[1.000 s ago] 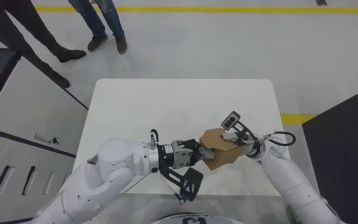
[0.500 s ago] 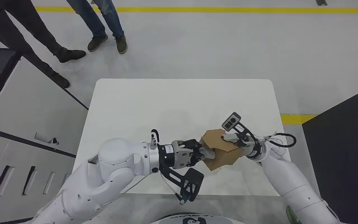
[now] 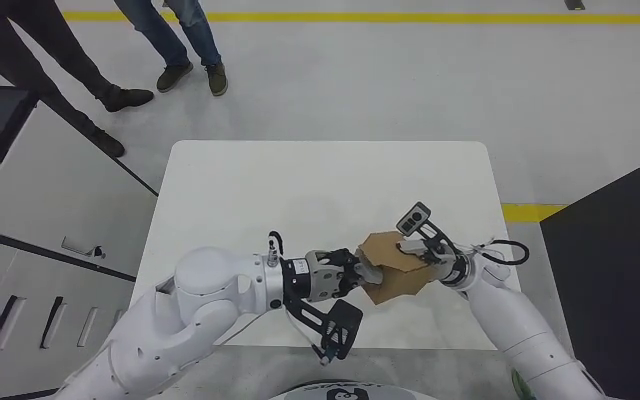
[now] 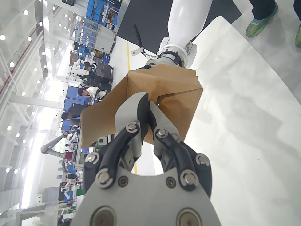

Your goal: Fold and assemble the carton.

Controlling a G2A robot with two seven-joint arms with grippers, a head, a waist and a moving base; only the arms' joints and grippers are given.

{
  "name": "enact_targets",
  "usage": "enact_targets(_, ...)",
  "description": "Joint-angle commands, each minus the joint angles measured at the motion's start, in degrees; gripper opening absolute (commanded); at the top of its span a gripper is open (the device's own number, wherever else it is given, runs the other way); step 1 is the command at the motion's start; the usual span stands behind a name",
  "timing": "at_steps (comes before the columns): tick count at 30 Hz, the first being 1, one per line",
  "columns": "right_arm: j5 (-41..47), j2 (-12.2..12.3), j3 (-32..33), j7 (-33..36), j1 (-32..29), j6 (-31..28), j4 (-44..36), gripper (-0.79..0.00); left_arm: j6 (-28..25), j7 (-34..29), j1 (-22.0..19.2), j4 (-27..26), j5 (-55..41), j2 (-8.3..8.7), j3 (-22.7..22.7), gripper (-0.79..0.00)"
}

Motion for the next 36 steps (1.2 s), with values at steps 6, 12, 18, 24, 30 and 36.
enact_targets(6,0.6,0.0,1.4,0.5,-0.3,-0.3,0.8,-0.785,0.2,-0.2,1.3,-0.9,-0.1,0.42,-1.7,-0.785)
enact_targets(12,0.9,0.0,3.0,0.6,-0.8,-0.9,1.2,-0.785,0.3,-0.7,1.8,-1.9,-0.2,0.64,-2.7,-0.785)
enact_targets(18,1.9,0.1,5.6,-2.2,-2.1,-3.4,1.5,-0.785,1.3,-1.0,1.4,-3.3,-0.5,0.84,-4.9,-0.785)
enact_targets(24,1.9,0.1,5.6,-2.2,-2.1,-3.4,1.5,-0.785,2.0,2.1,-3.1,-3.3,1.0,0.73,-5.3,-0.785)
enact_targets(30,-3.3,0.4,8.0,-7.3,-3.0,-7.1,-0.1,-0.785,1.7,0.2,-6.0,-3.3,0.4,0.22,-3.8,-0.785)
enact_targets(36,-11.7,1.2,11.8,-11.6,-4.9,-9.8,-3.4,-0.785,0.4,-2.9,-7.7,-3.3,0.6,-0.22,-1.7,-0.785)
